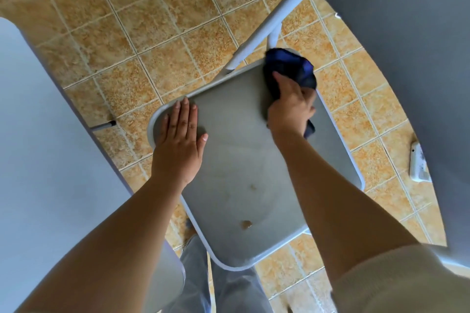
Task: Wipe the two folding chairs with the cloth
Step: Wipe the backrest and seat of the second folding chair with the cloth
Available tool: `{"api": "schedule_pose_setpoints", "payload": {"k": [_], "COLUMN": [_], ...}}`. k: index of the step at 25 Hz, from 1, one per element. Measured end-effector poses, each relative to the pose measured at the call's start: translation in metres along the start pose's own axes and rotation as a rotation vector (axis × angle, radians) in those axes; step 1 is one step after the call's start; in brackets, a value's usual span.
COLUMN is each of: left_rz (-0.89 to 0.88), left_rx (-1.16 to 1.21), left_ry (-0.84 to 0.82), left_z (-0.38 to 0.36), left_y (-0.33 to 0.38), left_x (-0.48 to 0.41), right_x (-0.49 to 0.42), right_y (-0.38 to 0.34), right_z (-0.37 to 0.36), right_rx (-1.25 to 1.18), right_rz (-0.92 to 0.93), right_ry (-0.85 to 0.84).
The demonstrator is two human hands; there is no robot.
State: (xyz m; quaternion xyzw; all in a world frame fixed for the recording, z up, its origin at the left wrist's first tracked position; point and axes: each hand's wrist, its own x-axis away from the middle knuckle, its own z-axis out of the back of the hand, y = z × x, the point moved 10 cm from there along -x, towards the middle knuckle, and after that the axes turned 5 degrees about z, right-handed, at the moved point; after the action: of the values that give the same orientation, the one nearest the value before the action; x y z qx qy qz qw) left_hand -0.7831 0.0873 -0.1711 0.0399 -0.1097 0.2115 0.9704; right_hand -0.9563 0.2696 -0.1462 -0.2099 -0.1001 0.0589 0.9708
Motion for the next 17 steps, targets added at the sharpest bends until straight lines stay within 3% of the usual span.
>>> {"api": "schedule_pose_setpoints", "payload": {"k": [3,7,13,17], "left_rz": [0.008,0.009,0.001,-0.035], "left_rx": [-0.005,0.024,0.033,0.110], "left_ry": [-0.006,-0.014,-0.018,-0.048], "left_z": [-0.001,-0.002,-0.002,0.001], "left_y": [-0.001,-0.002,-0.001,-0.003], "left_x": [0.001,0.000,0.000,-0.003], "right_x": [0.040,0.104,0.039,0.046], "right_y": [-0.051,-0.013,0.094,0.040], "right_z": [-0.027,-0.017,0.037,0.009], "right_rx": [0.015,0.102,0.026,0.047], "right_rz": [0.204,0.300,-0.169,-0.120], "right_ry": [-0.080,-0.091,0.086,0.086]}}
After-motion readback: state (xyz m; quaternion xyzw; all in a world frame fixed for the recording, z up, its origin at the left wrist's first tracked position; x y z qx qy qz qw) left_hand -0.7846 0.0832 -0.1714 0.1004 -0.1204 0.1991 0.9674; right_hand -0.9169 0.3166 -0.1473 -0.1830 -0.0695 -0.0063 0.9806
